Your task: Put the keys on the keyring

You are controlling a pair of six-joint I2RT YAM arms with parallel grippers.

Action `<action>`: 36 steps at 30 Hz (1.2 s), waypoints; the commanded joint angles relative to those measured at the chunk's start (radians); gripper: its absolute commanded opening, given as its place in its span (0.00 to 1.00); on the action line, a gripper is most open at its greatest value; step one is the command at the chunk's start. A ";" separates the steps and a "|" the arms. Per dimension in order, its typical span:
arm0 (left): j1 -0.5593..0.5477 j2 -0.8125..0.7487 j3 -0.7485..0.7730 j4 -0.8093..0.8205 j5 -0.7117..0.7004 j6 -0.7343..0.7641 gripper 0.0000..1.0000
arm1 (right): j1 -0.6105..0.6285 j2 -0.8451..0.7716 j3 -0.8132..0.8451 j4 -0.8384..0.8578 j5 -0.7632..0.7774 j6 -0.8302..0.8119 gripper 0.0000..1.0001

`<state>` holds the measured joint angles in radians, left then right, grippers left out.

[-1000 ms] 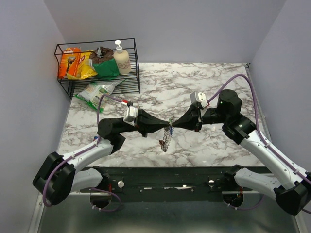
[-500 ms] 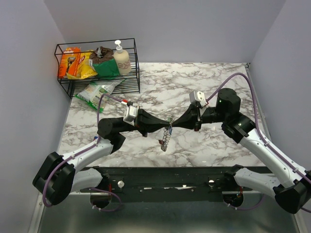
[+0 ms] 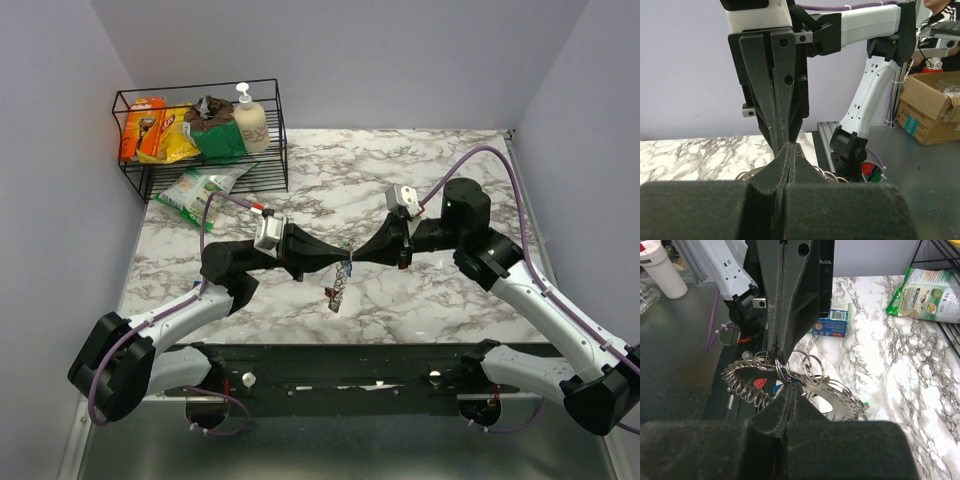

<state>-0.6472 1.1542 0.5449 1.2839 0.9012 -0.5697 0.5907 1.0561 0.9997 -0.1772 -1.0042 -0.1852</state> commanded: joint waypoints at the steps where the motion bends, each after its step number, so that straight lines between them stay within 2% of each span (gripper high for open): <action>1: -0.003 -0.014 0.041 0.173 0.007 0.010 0.00 | 0.009 0.010 0.016 -0.045 0.050 -0.025 0.06; 8: -0.002 -0.022 0.033 0.155 0.001 0.027 0.00 | 0.011 -0.007 0.004 -0.024 0.064 -0.017 0.08; 22: -0.003 -0.013 0.044 0.167 0.001 0.013 0.00 | 0.023 -0.002 -0.012 0.016 0.061 0.012 0.06; 32: -0.005 -0.028 0.035 0.143 -0.002 0.030 0.00 | 0.031 -0.016 -0.022 0.013 0.082 0.006 0.18; 36: -0.005 -0.042 0.033 0.124 -0.005 0.042 0.00 | 0.032 -0.033 -0.029 0.012 0.099 0.003 0.19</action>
<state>-0.6472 1.1526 0.5480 1.2850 0.9024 -0.5484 0.6147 1.0489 0.9936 -0.1745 -0.9558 -0.1768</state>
